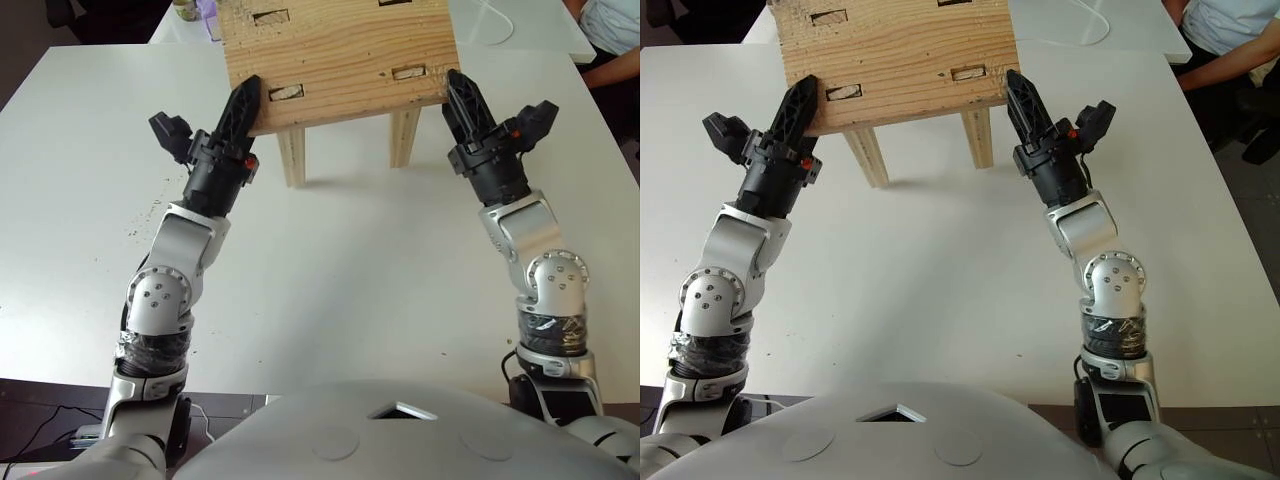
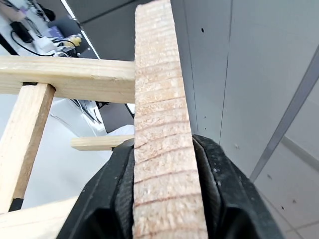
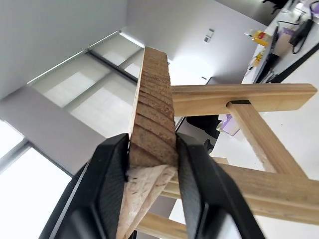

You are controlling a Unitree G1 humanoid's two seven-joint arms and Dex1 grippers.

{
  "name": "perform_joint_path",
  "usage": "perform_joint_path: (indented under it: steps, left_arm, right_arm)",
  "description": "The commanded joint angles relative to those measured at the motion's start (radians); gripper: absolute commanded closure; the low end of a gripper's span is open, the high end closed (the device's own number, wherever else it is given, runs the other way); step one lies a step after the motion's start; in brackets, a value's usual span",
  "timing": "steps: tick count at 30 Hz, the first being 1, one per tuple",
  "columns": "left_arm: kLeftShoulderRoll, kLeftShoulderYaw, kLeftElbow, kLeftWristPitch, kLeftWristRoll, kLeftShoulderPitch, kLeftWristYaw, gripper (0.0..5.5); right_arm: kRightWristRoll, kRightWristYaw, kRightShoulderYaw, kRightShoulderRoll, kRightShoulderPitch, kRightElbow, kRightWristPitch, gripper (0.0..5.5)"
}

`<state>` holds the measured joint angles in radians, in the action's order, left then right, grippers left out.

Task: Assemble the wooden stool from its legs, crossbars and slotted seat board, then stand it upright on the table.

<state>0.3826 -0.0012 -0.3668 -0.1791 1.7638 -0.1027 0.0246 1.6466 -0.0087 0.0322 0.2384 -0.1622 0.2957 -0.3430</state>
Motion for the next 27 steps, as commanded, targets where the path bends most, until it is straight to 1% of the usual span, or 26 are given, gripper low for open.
perform_joint_path:
  steps: [1, 5, 8, 12, 16, 19, 21, 24, 27]
  left_arm:
    - [-0.172, 0.165, -0.194, 0.316, 0.090, -0.243, 0.739, 4.15]
    - [-0.195, 0.172, -0.210, 0.321, 0.053, -0.267, 0.860, 4.19]
    - [-0.204, 0.152, -0.196, 0.282, 0.028, -0.223, 0.940, 4.19]
    - [-0.241, 0.140, -0.158, 0.229, -0.026, -0.132, 0.977, 4.19]
    - [-0.236, 0.135, -0.093, 0.132, -0.062, -0.050, 0.889, 4.19]
    - [-0.227, 0.143, -0.002, 0.068, -0.106, -0.022, 0.772, 4.19]
    - [-0.229, 0.148, 0.047, 0.042, -0.139, -0.016, 0.705, 4.19]
    - [-0.219, 0.150, 0.106, 0.001, -0.196, -0.024, 0.623, 4.19]
    - [-0.188, 0.150, 0.130, -0.038, -0.271, -0.039, 0.588, 4.19]
  right_arm:
    - [0.326, -0.462, 0.137, -0.176, -0.210, 0.433, 0.227, 4.13]
    - [0.325, -0.574, 0.162, -0.195, -0.269, 0.418, 0.244, 4.14]
    - [0.325, -0.640, 0.166, -0.193, -0.282, 0.414, 0.256, 4.14]
    - [0.315, -0.690, 0.138, -0.187, -0.216, 0.423, 0.232, 4.14]
    - [0.272, -0.626, 0.106, -0.161, -0.059, 0.380, 0.137, 4.12]
    - [0.196, -0.513, 0.085, -0.140, 0.038, 0.252, 0.056, 4.12]
    - [0.149, -0.444, 0.082, -0.130, 0.073, 0.177, 0.027, 4.12]
    - [0.110, -0.359, 0.092, -0.123, 0.093, 0.131, -0.005, 4.12]
    - [0.057, -0.283, 0.101, -0.122, 0.090, 0.105, -0.014, 4.12]
